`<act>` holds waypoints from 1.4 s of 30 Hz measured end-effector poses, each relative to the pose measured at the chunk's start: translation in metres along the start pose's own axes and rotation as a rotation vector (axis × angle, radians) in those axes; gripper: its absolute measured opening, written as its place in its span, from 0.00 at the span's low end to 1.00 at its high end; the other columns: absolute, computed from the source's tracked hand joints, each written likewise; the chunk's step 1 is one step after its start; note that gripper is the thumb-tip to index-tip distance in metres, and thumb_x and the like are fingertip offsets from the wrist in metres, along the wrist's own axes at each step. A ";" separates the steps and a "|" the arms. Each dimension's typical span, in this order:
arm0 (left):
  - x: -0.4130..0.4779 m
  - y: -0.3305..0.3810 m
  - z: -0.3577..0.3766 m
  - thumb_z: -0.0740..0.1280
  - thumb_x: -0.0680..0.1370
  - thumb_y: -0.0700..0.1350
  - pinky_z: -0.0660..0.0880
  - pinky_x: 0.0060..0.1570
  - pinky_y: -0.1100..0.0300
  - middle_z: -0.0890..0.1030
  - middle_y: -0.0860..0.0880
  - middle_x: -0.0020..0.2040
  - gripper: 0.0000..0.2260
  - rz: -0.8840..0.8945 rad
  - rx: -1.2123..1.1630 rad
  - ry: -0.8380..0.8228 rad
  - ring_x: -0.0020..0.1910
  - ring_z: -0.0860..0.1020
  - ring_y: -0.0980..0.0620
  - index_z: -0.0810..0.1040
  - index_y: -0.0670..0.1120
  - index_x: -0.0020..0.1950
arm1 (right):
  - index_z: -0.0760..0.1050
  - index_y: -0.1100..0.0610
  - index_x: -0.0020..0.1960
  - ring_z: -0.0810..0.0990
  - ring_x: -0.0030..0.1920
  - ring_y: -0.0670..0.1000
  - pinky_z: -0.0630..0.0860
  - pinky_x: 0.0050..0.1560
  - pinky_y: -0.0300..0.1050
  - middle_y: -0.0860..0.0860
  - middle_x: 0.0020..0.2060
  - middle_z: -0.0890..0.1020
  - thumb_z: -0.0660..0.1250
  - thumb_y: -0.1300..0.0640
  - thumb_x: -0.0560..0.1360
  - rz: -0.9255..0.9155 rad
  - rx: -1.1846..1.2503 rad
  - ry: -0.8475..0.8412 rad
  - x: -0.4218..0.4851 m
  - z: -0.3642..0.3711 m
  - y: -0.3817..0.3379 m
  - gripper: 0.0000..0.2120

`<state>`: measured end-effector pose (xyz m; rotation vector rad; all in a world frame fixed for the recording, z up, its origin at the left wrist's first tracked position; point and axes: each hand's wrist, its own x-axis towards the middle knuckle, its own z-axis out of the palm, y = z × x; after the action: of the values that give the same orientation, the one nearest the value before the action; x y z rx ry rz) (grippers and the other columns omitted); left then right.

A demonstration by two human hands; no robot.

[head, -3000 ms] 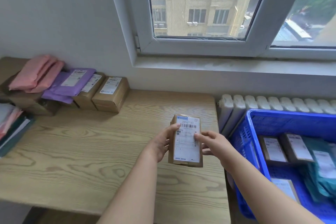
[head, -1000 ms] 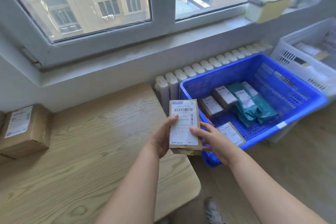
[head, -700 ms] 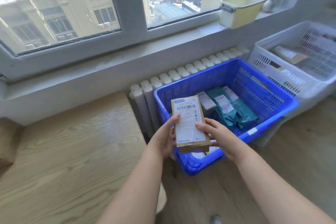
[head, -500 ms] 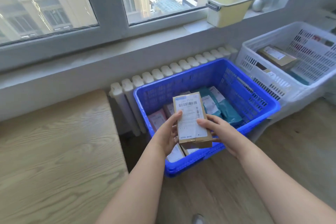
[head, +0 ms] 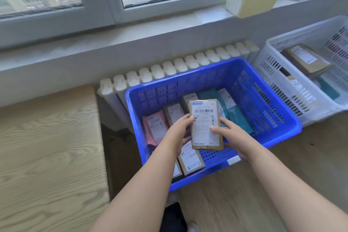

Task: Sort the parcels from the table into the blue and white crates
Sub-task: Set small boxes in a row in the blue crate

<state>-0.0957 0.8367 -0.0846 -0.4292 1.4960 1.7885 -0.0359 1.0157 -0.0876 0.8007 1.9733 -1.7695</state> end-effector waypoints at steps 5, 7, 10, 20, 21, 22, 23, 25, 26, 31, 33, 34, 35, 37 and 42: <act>0.046 -0.009 0.019 0.63 0.83 0.46 0.80 0.53 0.57 0.83 0.52 0.53 0.08 -0.092 -0.031 0.023 0.54 0.82 0.53 0.78 0.51 0.60 | 0.69 0.47 0.72 0.83 0.55 0.49 0.77 0.60 0.56 0.46 0.56 0.84 0.71 0.49 0.75 0.104 -0.109 -0.006 0.040 -0.025 0.004 0.26; 0.057 -0.012 0.028 0.62 0.83 0.44 0.78 0.59 0.53 0.84 0.55 0.48 0.07 -0.126 -0.017 0.015 0.52 0.82 0.53 0.79 0.53 0.53 | 0.71 0.49 0.70 0.84 0.53 0.48 0.79 0.52 0.48 0.47 0.57 0.83 0.70 0.52 0.77 0.141 -0.097 -0.016 0.051 -0.031 0.007 0.22; 0.077 -0.021 0.037 0.61 0.83 0.44 0.77 0.62 0.52 0.83 0.53 0.53 0.08 -0.165 0.060 0.050 0.56 0.82 0.52 0.79 0.53 0.57 | 0.72 0.50 0.68 0.83 0.54 0.49 0.78 0.49 0.46 0.48 0.58 0.83 0.70 0.53 0.77 0.199 -0.118 -0.054 0.071 -0.038 0.015 0.20; 0.133 -0.068 0.048 0.59 0.83 0.39 0.82 0.48 0.52 0.83 0.47 0.57 0.11 -0.331 0.052 0.237 0.48 0.82 0.50 0.76 0.46 0.63 | 0.74 0.53 0.64 0.81 0.50 0.48 0.76 0.43 0.42 0.49 0.56 0.82 0.68 0.56 0.78 0.357 -0.331 -0.270 0.147 -0.049 0.044 0.15; 0.138 -0.074 0.049 0.58 0.83 0.38 0.82 0.44 0.55 0.83 0.47 0.56 0.12 -0.338 0.057 0.247 0.45 0.82 0.51 0.76 0.45 0.63 | 0.74 0.53 0.63 0.81 0.47 0.46 0.74 0.41 0.40 0.49 0.54 0.81 0.66 0.58 0.79 0.360 -0.359 -0.287 0.153 -0.049 0.046 0.13; 0.143 -0.079 0.049 0.58 0.82 0.36 0.80 0.42 0.56 0.83 0.46 0.53 0.12 -0.336 0.079 0.253 0.42 0.81 0.51 0.76 0.45 0.61 | 0.74 0.53 0.63 0.80 0.45 0.45 0.73 0.39 0.38 0.49 0.53 0.81 0.65 0.59 0.79 0.364 -0.390 -0.310 0.161 -0.049 0.051 0.12; 0.151 -0.085 0.048 0.58 0.82 0.35 0.79 0.42 0.56 0.83 0.47 0.50 0.12 -0.345 0.095 0.264 0.40 0.80 0.50 0.76 0.46 0.59 | 0.75 0.53 0.63 0.79 0.45 0.44 0.72 0.38 0.37 0.50 0.53 0.81 0.64 0.60 0.79 0.372 -0.428 -0.340 0.170 -0.048 0.057 0.13; 0.161 -0.091 0.046 0.57 0.82 0.35 0.79 0.43 0.53 0.81 0.49 0.44 0.12 -0.361 0.163 0.267 0.37 0.78 0.50 0.76 0.48 0.57 | 0.76 0.56 0.65 0.79 0.46 0.46 0.70 0.36 0.36 0.51 0.54 0.81 0.64 0.62 0.79 0.368 -0.487 -0.385 0.183 -0.045 0.066 0.15; 0.170 -0.101 0.044 0.57 0.82 0.35 0.80 0.43 0.52 0.80 0.50 0.43 0.12 -0.379 0.189 0.271 0.36 0.78 0.50 0.76 0.48 0.57 | 0.76 0.56 0.65 0.79 0.45 0.46 0.70 0.35 0.35 0.52 0.55 0.81 0.63 0.63 0.79 0.374 -0.529 -0.415 0.195 -0.042 0.078 0.15; 0.195 -0.118 0.033 0.61 0.82 0.39 0.83 0.46 0.48 0.79 0.52 0.39 0.10 -0.386 0.405 0.303 0.34 0.78 0.51 0.75 0.54 0.47 | 0.75 0.55 0.67 0.80 0.55 0.53 0.76 0.46 0.43 0.54 0.60 0.81 0.64 0.57 0.80 0.400 -0.634 -0.442 0.224 -0.035 0.100 0.16; 0.203 -0.126 0.029 0.63 0.80 0.41 0.83 0.48 0.49 0.80 0.51 0.41 0.07 -0.401 0.508 0.310 0.38 0.81 0.47 0.76 0.53 0.49 | 0.76 0.55 0.65 0.80 0.56 0.54 0.76 0.50 0.47 0.55 0.59 0.82 0.63 0.56 0.80 0.398 -0.686 -0.452 0.232 -0.033 0.111 0.15; 0.206 -0.129 0.029 0.64 0.80 0.43 0.82 0.50 0.50 0.82 0.50 0.45 0.05 -0.407 0.569 0.307 0.41 0.82 0.46 0.77 0.51 0.52 | 0.76 0.56 0.65 0.80 0.55 0.54 0.76 0.50 0.47 0.55 0.59 0.82 0.63 0.57 0.80 0.395 -0.711 -0.465 0.233 -0.034 0.115 0.15; 0.208 -0.131 0.028 0.65 0.79 0.45 0.82 0.51 0.51 0.82 0.48 0.49 0.06 -0.403 0.645 0.304 0.45 0.83 0.45 0.78 0.49 0.55 | 0.76 0.56 0.65 0.80 0.54 0.54 0.76 0.50 0.46 0.55 0.59 0.81 0.62 0.57 0.80 0.386 -0.726 -0.474 0.234 -0.034 0.118 0.14; 0.212 -0.139 0.028 0.65 0.79 0.46 0.79 0.51 0.53 0.82 0.46 0.53 0.09 -0.423 0.789 0.292 0.50 0.82 0.43 0.77 0.45 0.57 | 0.75 0.56 0.65 0.79 0.55 0.54 0.76 0.51 0.46 0.54 0.59 0.81 0.61 0.57 0.80 0.375 -0.782 -0.499 0.235 -0.035 0.124 0.15; 0.217 -0.154 0.029 0.61 0.81 0.43 0.71 0.43 0.56 0.80 0.46 0.54 0.05 -0.440 1.002 0.234 0.49 0.78 0.44 0.74 0.44 0.54 | 0.71 0.57 0.67 0.77 0.62 0.56 0.72 0.59 0.47 0.54 0.64 0.78 0.59 0.57 0.81 0.364 -0.905 -0.468 0.235 -0.035 0.140 0.16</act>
<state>-0.1220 0.9411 -0.3292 -0.3985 2.0362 0.5308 -0.1249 1.0963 -0.3360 0.3441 1.8499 -0.6351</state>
